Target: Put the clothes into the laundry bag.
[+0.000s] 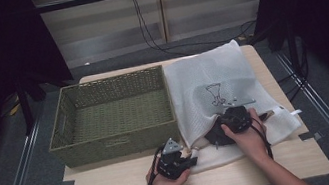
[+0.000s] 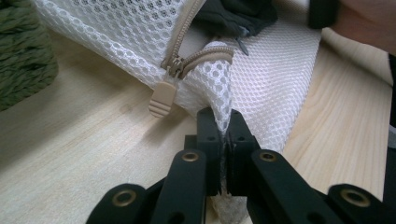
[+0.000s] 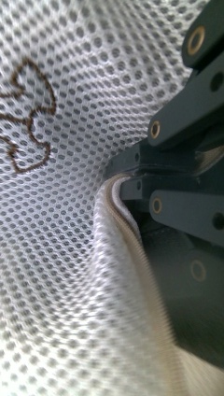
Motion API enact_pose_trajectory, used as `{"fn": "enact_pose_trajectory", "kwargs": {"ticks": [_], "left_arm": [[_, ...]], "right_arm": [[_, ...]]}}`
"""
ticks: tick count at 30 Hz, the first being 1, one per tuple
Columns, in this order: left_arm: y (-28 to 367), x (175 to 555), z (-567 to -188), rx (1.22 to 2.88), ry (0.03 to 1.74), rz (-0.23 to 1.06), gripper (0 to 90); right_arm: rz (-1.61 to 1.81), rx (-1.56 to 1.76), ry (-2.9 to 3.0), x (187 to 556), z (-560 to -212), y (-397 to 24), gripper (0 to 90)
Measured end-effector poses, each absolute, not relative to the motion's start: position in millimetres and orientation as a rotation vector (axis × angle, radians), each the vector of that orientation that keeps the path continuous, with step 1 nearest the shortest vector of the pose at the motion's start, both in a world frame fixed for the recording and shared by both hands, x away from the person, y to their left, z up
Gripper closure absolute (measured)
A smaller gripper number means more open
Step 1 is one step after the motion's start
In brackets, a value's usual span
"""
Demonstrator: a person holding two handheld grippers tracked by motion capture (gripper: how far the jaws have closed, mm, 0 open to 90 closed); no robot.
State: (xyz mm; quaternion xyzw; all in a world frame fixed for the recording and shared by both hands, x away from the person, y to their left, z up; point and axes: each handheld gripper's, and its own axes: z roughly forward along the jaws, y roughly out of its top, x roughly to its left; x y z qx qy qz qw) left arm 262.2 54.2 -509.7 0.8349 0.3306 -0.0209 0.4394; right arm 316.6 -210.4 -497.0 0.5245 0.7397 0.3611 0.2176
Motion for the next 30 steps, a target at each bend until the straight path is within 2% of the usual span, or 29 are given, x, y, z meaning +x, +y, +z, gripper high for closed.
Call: {"fn": "enact_pose_trajectory", "kwargs": {"ticks": [6,12,15,21,30], "left_arm": [[57,265,-509,2.062,0.854,-0.060,85.1],[57,263,-508,2.068,0.859,-0.044,82.2],[55,262,-508,2.073,0.851,-0.025,82.3],[54,261,-508,2.081,0.837,-0.009,84.2],[54,261,-507,2.121,0.776,-0.069,88.2]], "right_arm": [[1.081,1.443,2.100,282,-489,-230,87.6],[1.170,1.330,2.109,236,-458,-236,83.8],[1.145,1.264,2.157,219,-454,-233,87.4],[1.031,1.297,2.335,230,-490,-226,88.7],[0.948,1.414,2.237,261,-495,-225,88.9]]}}
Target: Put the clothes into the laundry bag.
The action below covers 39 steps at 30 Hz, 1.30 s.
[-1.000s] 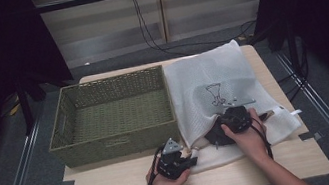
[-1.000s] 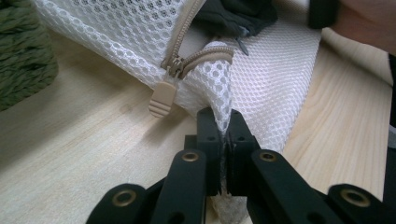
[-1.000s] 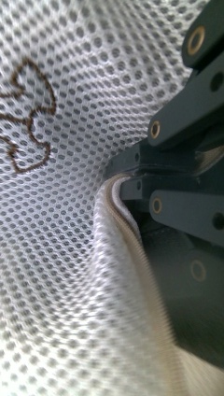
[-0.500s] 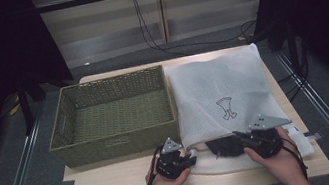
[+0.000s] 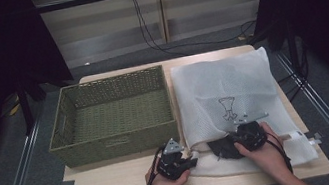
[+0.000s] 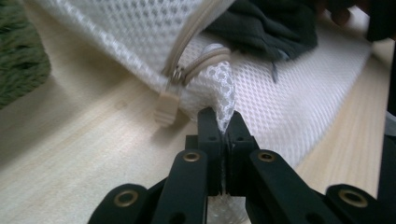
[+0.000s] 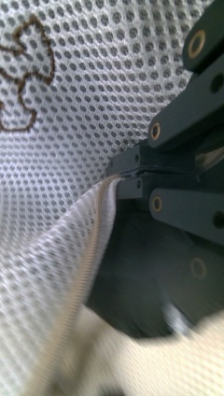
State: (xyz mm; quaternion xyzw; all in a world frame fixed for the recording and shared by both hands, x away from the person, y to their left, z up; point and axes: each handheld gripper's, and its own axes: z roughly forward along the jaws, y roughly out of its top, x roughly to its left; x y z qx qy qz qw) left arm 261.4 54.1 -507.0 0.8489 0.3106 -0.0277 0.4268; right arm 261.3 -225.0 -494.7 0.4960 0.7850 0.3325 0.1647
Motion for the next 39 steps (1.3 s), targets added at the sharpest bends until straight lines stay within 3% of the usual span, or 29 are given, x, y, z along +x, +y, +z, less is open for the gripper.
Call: {"fn": "enact_pose_trajectory", "kwargs": {"ticks": [8,17,21,30,34,39], "left_arm": [[53,260,-508,2.116,0.771,-0.080,88.3],[52,261,-509,2.094,0.787,-0.083,86.1],[52,260,-508,2.098,0.790,-0.073,85.8],[52,260,-509,2.098,0.784,-0.069,85.8],[51,261,-508,2.113,0.786,-0.074,87.0],[52,260,-508,2.123,0.759,-0.073,88.0]], "right_arm": [[0.987,1.474,2.121,299,-497,-238,88.8],[1.186,1.287,2.157,246,-446,-242,84.5],[1.258,1.297,2.118,233,-446,-254,69.0],[1.141,1.286,2.316,217,-467,-255,83.3],[0.984,1.277,2.388,228,-493,-239,89.9],[0.946,1.263,2.262,249,-497,-225,90.0]]}}
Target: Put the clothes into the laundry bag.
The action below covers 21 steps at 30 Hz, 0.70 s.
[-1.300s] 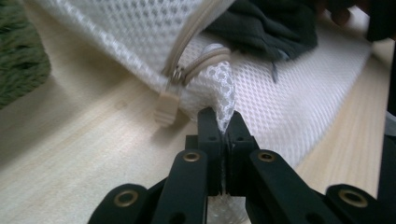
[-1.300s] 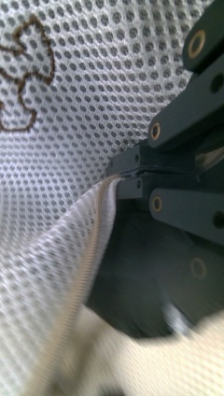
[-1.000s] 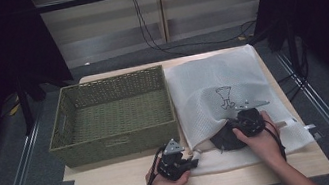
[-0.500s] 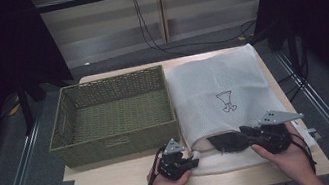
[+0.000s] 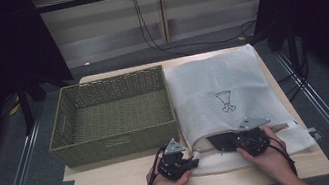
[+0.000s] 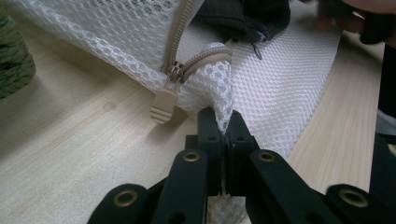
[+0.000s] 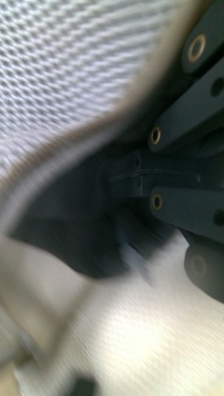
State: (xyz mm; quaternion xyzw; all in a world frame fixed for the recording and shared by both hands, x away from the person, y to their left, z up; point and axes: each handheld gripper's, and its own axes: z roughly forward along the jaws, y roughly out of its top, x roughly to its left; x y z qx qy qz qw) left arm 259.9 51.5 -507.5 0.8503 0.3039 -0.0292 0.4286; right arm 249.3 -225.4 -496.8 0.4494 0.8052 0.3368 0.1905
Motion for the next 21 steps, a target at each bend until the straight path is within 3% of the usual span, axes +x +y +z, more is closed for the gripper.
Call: {"fn": "enact_pose_trajectory", "kwargs": {"ticks": [9,18,21], "left_arm": [[52,260,-508,2.115,0.760,-0.088,88.2],[52,261,-509,2.102,0.765,-0.091,87.7],[52,261,-509,2.102,0.767,-0.092,87.6]], "right_arm": [[0.987,1.433,2.077,289,-502,-222,90.0],[1.274,1.234,2.056,209,-440,-259,74.2],[1.252,1.216,1.992,212,-439,-264,60.8]]}}
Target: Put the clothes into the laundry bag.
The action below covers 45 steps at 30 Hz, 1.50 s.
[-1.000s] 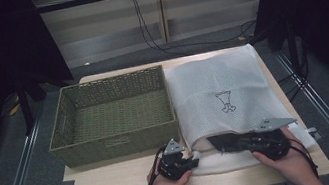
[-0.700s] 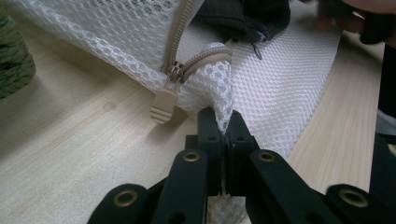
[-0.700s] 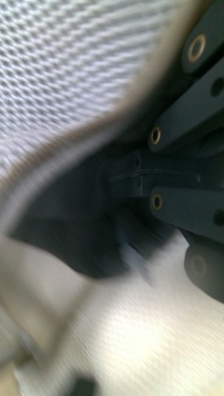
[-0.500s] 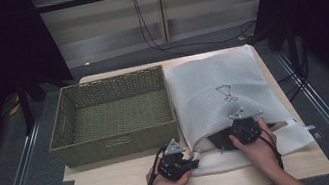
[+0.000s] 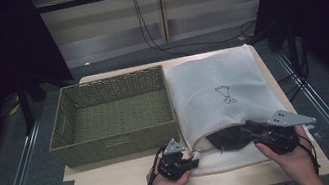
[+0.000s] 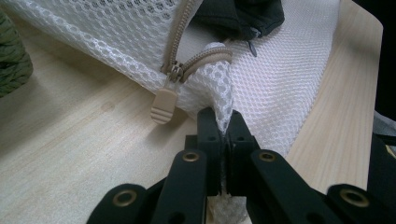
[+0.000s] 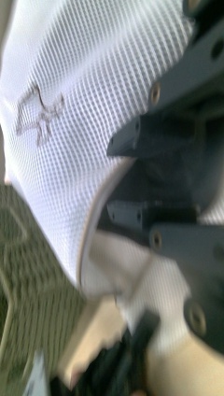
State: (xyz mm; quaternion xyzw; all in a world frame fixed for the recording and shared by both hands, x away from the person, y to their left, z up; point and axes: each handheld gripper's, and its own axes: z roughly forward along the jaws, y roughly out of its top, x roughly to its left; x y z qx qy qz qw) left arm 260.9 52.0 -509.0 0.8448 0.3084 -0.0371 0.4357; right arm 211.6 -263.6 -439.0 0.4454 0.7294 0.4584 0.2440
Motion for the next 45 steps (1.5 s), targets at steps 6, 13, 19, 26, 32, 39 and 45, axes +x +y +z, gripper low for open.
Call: {"fn": "enact_pose_trajectory", "kwargs": {"ticks": [6,13,19,26,32,39,45], "left_arm": [[52,261,-509,2.104,0.768,-0.100,87.5],[52,261,-509,2.105,0.773,-0.089,87.5],[50,260,-508,2.109,0.769,-0.073,87.5],[49,259,-507,2.149,0.713,-0.099,88.7],[49,260,-507,2.144,0.709,-0.098,89.0],[50,262,-509,2.118,0.741,-0.104,88.6],[50,262,-509,2.113,0.753,-0.102,88.5]], "right_arm": [[0.984,1.136,2.002,237,-463,-246,31.9],[1.209,1.063,2.128,235,-446,-247,87.5],[1.072,1.131,2.498,239,-487,-248,88.3],[0.918,1.245,2.377,273,-492,-225,88.9],[0.888,1.375,2.151,319,-500,-224,89.1],[1.052,1.369,2.070,320,-486,-230,88.8],[1.158,1.177,2.197,270,-450,-239,88.2]]}}
